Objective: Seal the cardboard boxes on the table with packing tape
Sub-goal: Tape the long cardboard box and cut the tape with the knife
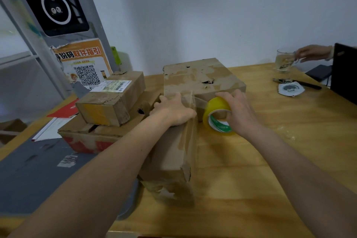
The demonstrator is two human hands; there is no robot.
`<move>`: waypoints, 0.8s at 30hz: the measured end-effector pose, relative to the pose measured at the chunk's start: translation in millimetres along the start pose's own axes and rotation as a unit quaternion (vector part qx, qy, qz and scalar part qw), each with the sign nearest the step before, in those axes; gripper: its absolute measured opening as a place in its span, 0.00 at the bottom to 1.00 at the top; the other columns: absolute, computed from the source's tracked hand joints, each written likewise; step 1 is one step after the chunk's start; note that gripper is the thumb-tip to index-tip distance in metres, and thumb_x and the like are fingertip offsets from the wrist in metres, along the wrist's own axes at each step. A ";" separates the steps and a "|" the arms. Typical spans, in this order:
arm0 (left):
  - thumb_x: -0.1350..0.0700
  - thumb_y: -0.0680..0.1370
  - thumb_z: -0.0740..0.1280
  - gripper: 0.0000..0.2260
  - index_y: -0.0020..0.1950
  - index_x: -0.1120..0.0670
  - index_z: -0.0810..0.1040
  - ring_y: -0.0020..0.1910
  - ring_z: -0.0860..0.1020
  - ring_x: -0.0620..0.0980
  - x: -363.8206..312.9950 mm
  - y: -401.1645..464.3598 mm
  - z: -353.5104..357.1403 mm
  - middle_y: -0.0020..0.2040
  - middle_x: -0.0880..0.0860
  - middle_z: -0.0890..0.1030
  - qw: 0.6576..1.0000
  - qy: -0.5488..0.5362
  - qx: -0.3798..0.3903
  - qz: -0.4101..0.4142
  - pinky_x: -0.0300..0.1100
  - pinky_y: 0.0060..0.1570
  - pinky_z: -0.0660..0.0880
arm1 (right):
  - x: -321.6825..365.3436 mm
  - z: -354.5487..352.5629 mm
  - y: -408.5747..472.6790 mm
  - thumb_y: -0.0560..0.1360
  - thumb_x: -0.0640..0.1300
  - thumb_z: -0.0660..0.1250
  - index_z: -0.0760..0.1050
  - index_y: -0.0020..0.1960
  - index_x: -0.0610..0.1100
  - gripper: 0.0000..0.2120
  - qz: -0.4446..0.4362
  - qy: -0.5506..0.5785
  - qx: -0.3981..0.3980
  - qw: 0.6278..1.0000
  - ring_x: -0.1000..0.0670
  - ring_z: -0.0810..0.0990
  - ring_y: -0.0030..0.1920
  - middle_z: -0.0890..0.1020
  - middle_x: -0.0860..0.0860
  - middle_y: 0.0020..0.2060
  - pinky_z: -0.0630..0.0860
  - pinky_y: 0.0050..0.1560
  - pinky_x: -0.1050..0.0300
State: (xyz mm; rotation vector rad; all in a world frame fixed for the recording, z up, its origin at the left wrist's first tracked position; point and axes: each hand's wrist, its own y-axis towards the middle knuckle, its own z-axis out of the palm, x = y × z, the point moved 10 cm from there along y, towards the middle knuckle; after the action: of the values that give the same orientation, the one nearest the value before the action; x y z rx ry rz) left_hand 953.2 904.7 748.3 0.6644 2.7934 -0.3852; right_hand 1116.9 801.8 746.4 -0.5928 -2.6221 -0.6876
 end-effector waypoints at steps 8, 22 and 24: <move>0.56 0.71 0.74 0.29 0.72 0.47 0.73 0.50 0.84 0.53 1.1 -29.8 2.3 0.60 0.51 0.82 0.846 -0.528 0.004 0.072 0.45 0.42 0.81 | -7.6 -80.3 -3.2 0.70 0.31 0.67 0.70 0.68 0.46 0.28 0.029 0.181 -0.186 0.965 0.48 0.69 0.64 0.73 0.47 0.63 0.66 0.59 0.57; 0.48 0.85 0.53 0.30 0.81 0.54 0.42 0.80 0.42 0.49 19.3 -22.9 67.0 0.82 0.51 0.43 0.985 -0.138 -0.015 0.106 0.49 0.78 0.45 | -5.2 23.3 -1.3 0.78 0.39 0.62 0.65 0.55 0.50 0.10 0.154 0.350 -0.016 0.924 0.57 0.72 0.41 0.72 0.55 0.43 0.66 0.34 0.61; 0.37 0.83 0.49 0.35 0.81 0.55 0.40 0.80 0.38 0.48 15.8 -18.5 71.9 0.81 0.51 0.39 0.995 -0.011 -0.004 0.095 0.52 0.77 0.39 | -5.2 26.0 -0.3 0.78 0.41 0.62 0.65 0.55 0.49 0.09 0.155 0.332 -0.021 0.930 0.59 0.71 0.40 0.71 0.56 0.42 0.65 0.33 0.61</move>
State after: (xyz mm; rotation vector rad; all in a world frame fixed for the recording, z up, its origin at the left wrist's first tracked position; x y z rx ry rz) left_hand 943.3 873.0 680.1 0.9087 2.6786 -0.3417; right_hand 1115.0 813.7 722.8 -0.6306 -1.8431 -0.6933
